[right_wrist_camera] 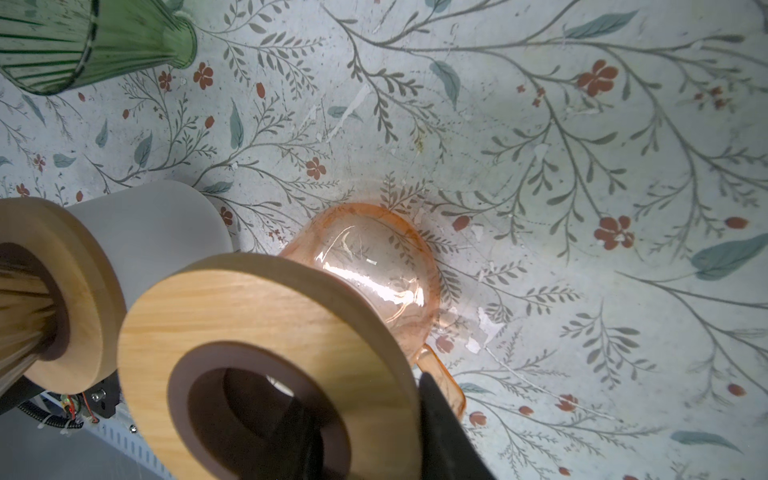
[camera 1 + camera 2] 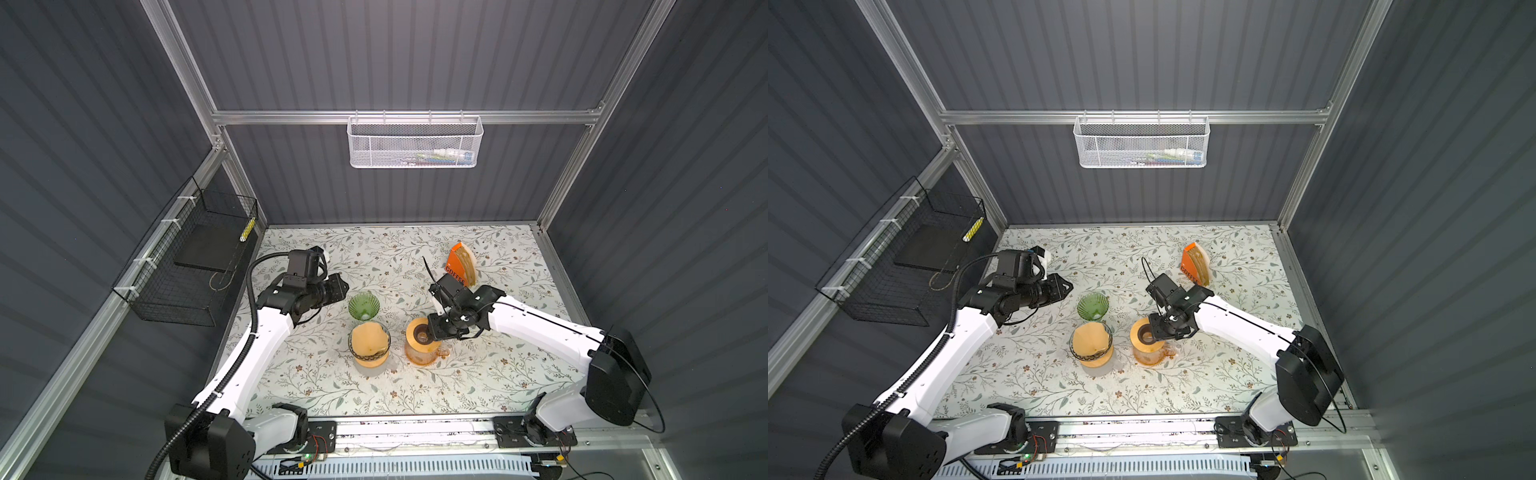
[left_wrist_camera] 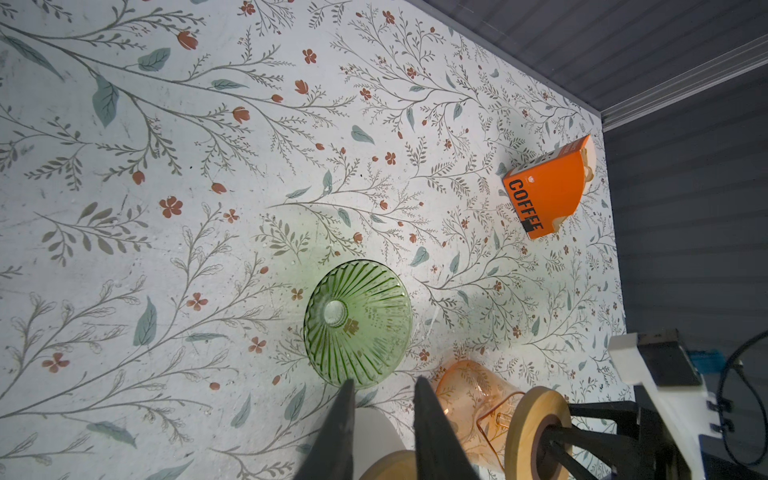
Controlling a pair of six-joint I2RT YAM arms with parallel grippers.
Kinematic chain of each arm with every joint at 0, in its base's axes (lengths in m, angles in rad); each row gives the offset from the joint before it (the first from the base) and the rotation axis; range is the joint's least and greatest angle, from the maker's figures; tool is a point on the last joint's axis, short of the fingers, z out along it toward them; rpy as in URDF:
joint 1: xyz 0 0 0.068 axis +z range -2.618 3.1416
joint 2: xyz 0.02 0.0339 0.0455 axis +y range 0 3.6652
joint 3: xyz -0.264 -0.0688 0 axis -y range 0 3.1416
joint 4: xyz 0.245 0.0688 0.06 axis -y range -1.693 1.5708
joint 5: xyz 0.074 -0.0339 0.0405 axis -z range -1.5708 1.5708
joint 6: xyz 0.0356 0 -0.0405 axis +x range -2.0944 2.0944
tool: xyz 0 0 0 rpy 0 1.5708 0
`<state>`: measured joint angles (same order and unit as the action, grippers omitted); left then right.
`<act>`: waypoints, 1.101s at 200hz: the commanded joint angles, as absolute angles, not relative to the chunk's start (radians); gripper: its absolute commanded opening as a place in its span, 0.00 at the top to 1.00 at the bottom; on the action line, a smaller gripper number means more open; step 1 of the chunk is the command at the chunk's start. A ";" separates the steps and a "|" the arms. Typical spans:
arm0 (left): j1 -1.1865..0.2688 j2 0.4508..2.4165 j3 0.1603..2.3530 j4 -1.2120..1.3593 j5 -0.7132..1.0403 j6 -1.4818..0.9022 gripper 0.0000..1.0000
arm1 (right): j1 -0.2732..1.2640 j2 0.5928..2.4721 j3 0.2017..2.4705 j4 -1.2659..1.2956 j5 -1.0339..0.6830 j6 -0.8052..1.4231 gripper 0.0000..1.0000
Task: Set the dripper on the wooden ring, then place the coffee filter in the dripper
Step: 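Lift and carry the wooden ring over the orange pitcher with the right gripper, then lower the wooden ring onto the pitcher mouth and open the right gripper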
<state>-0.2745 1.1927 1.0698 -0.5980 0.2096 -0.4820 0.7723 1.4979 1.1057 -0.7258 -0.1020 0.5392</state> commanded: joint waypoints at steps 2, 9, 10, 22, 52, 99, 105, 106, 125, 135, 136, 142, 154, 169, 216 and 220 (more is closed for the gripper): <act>-0.278 1.168 1.060 -0.601 0.223 -0.481 0.74 | 0.778 1.499 1.100 -0.727 -0.075 0.549 0.82; -0.278 1.168 1.058 -0.600 0.221 -0.480 0.74 | 0.778 1.501 1.098 -0.728 -0.071 0.549 0.82; -0.278 1.169 1.059 -0.600 0.220 -0.480 0.74 | 0.778 1.502 1.098 -0.727 -0.071 0.549 0.82; -0.278 1.172 1.061 -0.604 0.222 -0.482 0.74 | 0.778 1.506 1.100 -0.730 -0.072 0.548 0.82; -0.278 1.173 1.063 -0.604 0.215 -0.481 0.74 | 0.781 1.512 1.098 -0.732 -0.056 0.540 0.81; -0.278 1.177 1.067 -0.607 0.212 -0.484 0.74 | 0.785 1.532 1.106 -0.722 -0.060 0.535 0.79; -0.278 1.178 1.068 -0.607 0.212 -0.485 0.74 | 0.786 1.535 1.109 -0.721 -0.060 0.533 0.78; -0.278 1.178 1.069 -0.607 0.212 -0.485 0.74 | 0.787 1.536 1.109 -0.723 -0.060 0.533 0.78; -0.278 1.177 1.072 -0.611 0.212 -0.484 0.74 | 0.790 1.543 1.116 -0.724 -0.060 0.531 0.77; -0.278 1.177 1.071 -0.613 0.209 -0.482 0.74 | 0.791 1.545 1.117 -0.725 -0.057 0.528 0.76; -0.278 1.178 1.071 -0.613 0.208 -0.482 0.74 | 0.791 1.545 1.117 -0.725 -0.057 0.528 0.76; -0.278 1.177 1.071 -0.614 0.206 -0.481 0.74 | 0.793 1.545 1.118 -0.728 -0.053 0.526 0.76; -0.278 1.177 1.072 -0.616 0.204 -0.481 0.74 | 0.795 1.546 1.118 -0.726 -0.041 0.528 0.76; -0.278 1.178 1.070 -0.615 0.206 -0.481 0.74 | 0.795 1.547 1.121 -0.729 -0.044 0.529 0.75; -0.278 1.177 1.070 -0.614 0.206 -0.480 0.74 | 0.802 1.550 1.132 -0.736 -0.038 0.525 0.73; -0.278 1.176 1.069 -0.614 0.205 -0.479 0.74 | 0.802 1.551 1.132 -0.734 -0.037 0.525 0.73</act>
<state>-0.2745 1.1889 1.0683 -0.5987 0.2085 -0.4820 0.7948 1.5391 1.1069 -0.7261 -0.0528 0.5343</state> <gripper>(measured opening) 0.263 0.343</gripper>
